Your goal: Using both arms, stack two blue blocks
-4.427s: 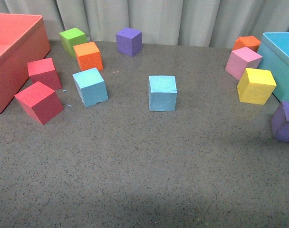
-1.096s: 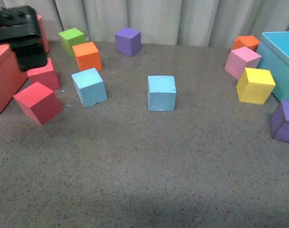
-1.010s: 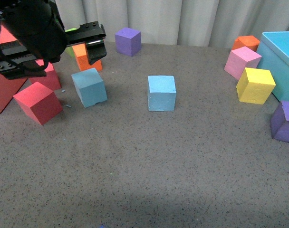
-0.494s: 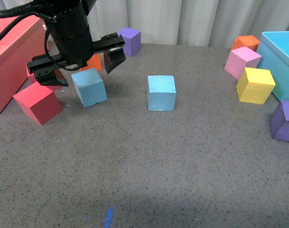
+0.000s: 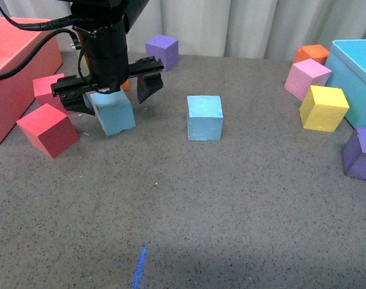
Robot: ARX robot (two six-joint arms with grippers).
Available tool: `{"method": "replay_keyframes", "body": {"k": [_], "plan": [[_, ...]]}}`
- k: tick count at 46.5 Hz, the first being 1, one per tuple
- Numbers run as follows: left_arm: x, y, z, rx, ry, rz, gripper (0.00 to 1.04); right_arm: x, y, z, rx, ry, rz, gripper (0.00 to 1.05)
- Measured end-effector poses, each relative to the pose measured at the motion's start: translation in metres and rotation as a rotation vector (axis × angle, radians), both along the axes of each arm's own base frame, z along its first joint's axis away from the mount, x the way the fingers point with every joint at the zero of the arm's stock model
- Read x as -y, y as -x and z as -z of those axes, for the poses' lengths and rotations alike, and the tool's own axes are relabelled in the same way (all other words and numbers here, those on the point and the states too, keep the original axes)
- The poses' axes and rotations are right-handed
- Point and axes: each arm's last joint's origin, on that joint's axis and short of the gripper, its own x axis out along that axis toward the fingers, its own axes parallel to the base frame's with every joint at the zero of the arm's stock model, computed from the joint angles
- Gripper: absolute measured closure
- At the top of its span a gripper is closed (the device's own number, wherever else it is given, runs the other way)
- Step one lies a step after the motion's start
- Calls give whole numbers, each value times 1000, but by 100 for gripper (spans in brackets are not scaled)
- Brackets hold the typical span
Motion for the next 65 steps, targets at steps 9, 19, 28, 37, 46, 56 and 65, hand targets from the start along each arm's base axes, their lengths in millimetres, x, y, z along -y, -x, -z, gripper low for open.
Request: {"method": "replay_keyframes", "body": {"k": [9, 19, 28, 37, 46, 56, 65], "plan": [[-2, -3, 4, -38, -8, 2, 47, 0, 0, 0, 0, 0, 0, 10], [-3, 2, 2, -36, -21, -3, 61, 0, 0, 0, 0, 0, 0, 10], [15, 17, -25, 30, 19, 44, 66, 0, 0, 0, 0, 0, 0, 10], [52, 35, -64, 114, 49, 129, 66, 0, 0, 0, 0, 0, 0, 10], [85, 46, -75, 125, 69, 227, 66, 0, 0, 0, 0, 0, 0, 10], [117, 51, -88, 145, 50, 328, 66, 0, 0, 0, 0, 0, 0, 10], [129, 51, -80, 136, 28, 394, 66, 0, 0, 0, 0, 0, 0, 10]]}}
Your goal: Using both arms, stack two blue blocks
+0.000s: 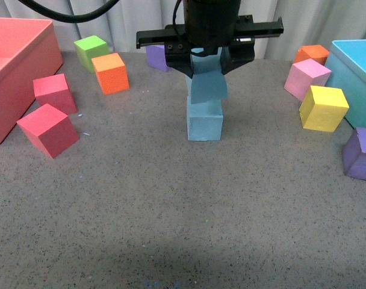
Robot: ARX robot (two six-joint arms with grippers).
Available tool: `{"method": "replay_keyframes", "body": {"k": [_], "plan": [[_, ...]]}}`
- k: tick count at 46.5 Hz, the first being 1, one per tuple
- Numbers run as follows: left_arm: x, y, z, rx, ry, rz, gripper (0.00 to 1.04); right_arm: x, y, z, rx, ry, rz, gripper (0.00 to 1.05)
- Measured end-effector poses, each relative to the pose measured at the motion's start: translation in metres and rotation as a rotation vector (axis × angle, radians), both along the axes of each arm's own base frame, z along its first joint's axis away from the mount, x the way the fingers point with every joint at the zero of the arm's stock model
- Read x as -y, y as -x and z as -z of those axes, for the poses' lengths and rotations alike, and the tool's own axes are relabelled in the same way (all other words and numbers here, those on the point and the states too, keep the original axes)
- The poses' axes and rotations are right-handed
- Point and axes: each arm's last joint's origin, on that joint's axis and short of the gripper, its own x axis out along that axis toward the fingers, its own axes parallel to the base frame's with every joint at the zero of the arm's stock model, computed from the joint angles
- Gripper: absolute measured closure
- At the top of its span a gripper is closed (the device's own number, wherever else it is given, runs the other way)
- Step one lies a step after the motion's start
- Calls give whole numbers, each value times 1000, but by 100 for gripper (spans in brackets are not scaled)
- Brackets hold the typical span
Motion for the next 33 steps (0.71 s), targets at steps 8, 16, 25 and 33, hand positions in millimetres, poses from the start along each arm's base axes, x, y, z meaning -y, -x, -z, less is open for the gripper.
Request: {"method": "replay_keyframes", "body": {"k": [8, 16, 25, 33], "plan": [[2, -3, 12, -20, -36, 48, 66, 0, 0, 0, 0, 0, 0, 10], [7, -11, 25, -29, -102, 95, 52, 0, 0, 0, 0, 0, 0, 10], [9, -9, 26, -38, -95, 107, 19, 0, 0, 0, 0, 0, 0, 10], [11, -6, 17, -28, -75, 116, 7, 0, 0, 0, 0, 0, 0, 10]]}}
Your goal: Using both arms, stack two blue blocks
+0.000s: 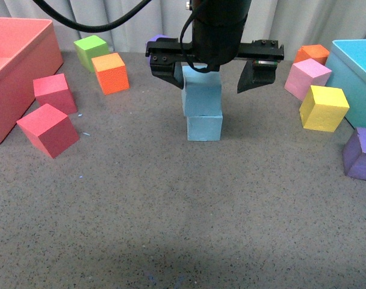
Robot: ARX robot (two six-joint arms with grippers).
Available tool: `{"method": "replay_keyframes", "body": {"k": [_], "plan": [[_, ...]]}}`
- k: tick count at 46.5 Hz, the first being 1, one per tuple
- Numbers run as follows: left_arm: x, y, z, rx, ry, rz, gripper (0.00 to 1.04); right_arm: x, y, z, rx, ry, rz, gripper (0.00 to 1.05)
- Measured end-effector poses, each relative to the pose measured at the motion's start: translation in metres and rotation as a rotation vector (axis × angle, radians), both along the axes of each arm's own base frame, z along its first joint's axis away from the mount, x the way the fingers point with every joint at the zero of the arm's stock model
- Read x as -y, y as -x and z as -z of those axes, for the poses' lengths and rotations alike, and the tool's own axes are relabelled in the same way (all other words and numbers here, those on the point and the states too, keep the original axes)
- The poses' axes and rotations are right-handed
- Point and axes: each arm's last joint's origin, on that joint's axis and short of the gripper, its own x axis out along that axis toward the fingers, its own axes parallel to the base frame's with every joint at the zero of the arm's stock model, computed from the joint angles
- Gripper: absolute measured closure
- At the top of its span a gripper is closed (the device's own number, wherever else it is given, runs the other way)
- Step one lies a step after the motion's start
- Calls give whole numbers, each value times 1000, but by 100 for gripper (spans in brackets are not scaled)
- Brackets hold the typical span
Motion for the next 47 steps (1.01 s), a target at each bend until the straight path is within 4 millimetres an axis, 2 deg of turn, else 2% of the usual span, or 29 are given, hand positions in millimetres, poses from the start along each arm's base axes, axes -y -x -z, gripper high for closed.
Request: {"method": "replay_keyframes", "body": {"k": [14, 18, 22, 24, 26, 28, 33, 38, 47], "plan": [[-14, 17, -42, 125, 58, -19, 8, 0, 0, 0, 0, 0, 0, 10], [-34, 26, -39, 479, -25, -51, 23, 0, 0, 0, 0, 0, -1, 10], [-60, 41, -33, 646, -26, -35, 34, 0, 0, 0, 0, 0, 0, 10], [-79, 53, -30, 758, -3, -42, 41, 0, 0, 0, 0, 0, 3, 10], [-108, 72, -32, 935, 49, -70, 52, 0, 0, 0, 0, 0, 3, 10], [-130, 90, -35, 1025, 68, -85, 61, 0, 0, 0, 0, 0, 2, 10], [-170, 128, -33, 1072, 56, -104, 82, 0, 0, 0, 0, 0, -1, 10], [-191, 153, -21, 1040, 44, -85, 100, 0, 0, 0, 0, 0, -1, 10], [-213, 185, -14, 1028, 42, -64, 101, 0, 0, 0, 0, 0, 2, 10]]}}
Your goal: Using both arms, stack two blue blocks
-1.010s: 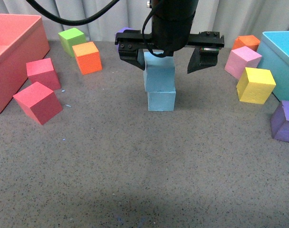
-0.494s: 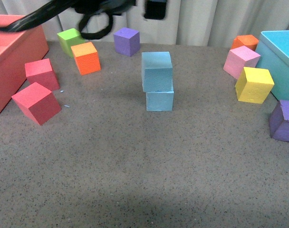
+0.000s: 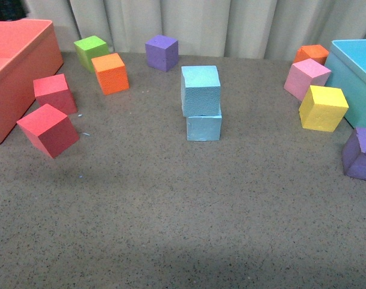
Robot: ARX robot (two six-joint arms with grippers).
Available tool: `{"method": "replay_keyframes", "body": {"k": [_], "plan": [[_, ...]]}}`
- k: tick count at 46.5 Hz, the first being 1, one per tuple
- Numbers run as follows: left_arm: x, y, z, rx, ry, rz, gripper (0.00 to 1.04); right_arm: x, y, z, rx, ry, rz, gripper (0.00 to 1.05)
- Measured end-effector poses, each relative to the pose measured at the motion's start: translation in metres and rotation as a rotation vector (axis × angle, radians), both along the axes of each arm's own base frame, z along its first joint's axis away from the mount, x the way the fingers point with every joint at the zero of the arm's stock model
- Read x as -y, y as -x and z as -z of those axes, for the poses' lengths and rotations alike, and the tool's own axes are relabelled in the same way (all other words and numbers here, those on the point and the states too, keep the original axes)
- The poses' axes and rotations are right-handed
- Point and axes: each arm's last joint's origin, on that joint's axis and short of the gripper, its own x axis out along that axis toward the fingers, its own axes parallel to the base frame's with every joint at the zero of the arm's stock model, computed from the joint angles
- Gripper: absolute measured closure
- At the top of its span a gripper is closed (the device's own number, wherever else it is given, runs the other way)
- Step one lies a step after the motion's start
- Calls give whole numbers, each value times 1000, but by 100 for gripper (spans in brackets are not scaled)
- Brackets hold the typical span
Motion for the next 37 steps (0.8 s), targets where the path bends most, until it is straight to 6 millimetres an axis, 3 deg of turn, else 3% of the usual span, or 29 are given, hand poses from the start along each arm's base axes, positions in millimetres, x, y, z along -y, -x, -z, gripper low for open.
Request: {"method": "replay_keyframes", "body": {"k": [10, 11, 16, 37], "plan": [[-23, 31, 8, 17, 1, -18, 101, 0, 0, 0, 0, 0, -3, 10], [-47, 80, 13, 0, 0, -4, 101, 0, 0, 0, 0, 0, -2, 10], [-55, 89, 12, 2, 0, -19, 101, 0, 0, 0, 0, 0, -1, 10], [-55, 109, 4, 27, 0, -16, 101, 0, 0, 0, 0, 0, -2, 10]]}}
